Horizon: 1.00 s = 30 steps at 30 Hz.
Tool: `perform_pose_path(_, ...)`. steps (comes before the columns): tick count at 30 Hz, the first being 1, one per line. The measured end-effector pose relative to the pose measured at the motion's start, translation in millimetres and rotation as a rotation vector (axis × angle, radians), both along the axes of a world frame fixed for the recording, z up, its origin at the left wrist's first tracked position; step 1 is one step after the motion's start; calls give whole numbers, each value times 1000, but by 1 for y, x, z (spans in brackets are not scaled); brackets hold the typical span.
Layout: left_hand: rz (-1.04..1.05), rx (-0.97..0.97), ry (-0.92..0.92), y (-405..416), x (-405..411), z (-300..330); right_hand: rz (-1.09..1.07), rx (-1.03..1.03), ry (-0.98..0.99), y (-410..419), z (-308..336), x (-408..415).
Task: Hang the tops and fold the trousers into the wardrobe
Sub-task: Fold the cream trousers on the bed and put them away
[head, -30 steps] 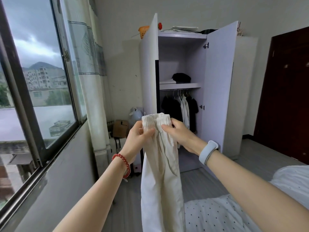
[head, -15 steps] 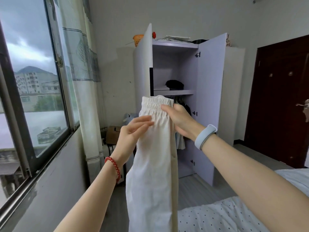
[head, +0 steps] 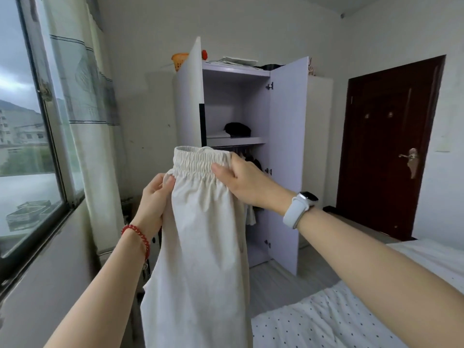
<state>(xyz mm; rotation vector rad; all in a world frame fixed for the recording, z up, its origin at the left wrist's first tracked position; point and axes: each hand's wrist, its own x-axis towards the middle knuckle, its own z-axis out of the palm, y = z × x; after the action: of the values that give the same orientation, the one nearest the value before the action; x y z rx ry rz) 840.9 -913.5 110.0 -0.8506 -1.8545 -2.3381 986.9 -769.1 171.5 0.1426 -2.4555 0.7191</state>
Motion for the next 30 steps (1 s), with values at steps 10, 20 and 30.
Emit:
perform_pose_path(10,-69,-55,91,91,-8,12,-148,-63,130,65,7,14)
perform_pose_path(20,-263,-134,228,304,47,3,-511,-214,251,221,-25,92)
perform_pose_path(30,-402,-406,247,564,107,-67,-886,-402,160,453,-110,160)
